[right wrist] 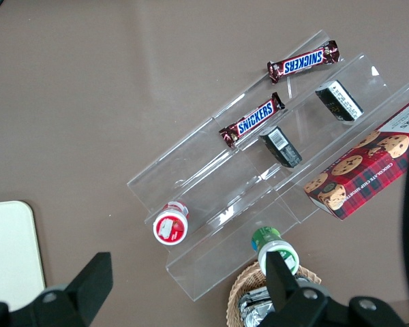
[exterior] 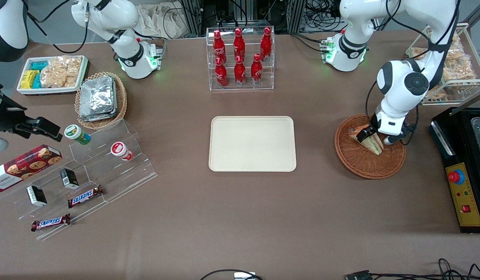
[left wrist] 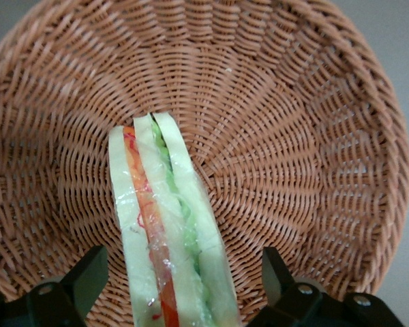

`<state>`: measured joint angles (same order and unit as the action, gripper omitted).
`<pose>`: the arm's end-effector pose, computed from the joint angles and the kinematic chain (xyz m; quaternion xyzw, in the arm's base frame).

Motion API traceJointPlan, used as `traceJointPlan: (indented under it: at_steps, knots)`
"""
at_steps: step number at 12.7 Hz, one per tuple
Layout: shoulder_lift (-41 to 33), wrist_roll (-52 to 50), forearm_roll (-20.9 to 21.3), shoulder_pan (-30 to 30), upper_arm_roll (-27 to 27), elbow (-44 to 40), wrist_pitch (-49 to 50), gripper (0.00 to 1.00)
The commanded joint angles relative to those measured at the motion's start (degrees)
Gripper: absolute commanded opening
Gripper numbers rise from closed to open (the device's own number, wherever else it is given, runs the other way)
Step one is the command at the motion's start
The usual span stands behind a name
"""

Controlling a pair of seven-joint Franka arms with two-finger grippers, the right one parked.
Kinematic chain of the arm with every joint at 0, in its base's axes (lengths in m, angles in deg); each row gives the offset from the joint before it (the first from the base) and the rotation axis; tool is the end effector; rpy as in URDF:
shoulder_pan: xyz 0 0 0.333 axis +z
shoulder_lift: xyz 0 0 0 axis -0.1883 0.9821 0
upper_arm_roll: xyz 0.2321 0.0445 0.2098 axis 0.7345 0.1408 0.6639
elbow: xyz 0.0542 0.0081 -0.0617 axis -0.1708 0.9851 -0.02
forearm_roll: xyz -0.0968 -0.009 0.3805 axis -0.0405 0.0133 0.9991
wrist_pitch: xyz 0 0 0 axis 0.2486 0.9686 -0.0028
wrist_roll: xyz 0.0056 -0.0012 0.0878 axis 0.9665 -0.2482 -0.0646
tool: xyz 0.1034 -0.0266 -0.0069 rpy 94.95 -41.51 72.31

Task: Place sandwich from basket to tray
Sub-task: 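Close the left gripper on the sandwich wedge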

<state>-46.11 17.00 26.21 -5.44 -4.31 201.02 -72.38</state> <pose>0.4385 -0.0049 0.2404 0.9676 0.2506 0.0307 0.0032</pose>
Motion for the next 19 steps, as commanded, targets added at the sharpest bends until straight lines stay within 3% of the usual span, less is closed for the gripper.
traceJointPlan:
  at_steps: [1, 3, 5, 6, 10, 15, 19]
  knots:
    - [0.1, -1.1, 0.3, -0.2, -0.1, 1.3, -2.1, 0.87]
    - [0.1, -0.8, 0.7, -0.2, -0.1, 1.5, -2.1, 0.53]
    - [0.1, -0.1, 0.7, -0.2, 0.0, 1.5, -2.1, 0.36]
    - [-0.1, 0.0, 0.7, -0.1, -0.1, 1.5, -2.0, 0.31]
    - [-4.7, 3.5, 0.7, -0.1, -0.2, -0.3, 5.5, 0.29]
    - [-13.4, 19.4, 0.7, -0.2, -0.9, -4.4, 16.7, 0.29]
    - [-15.4, 28.4, -0.4, -0.2, -2.6, -8.3, 22.6, 0.33]
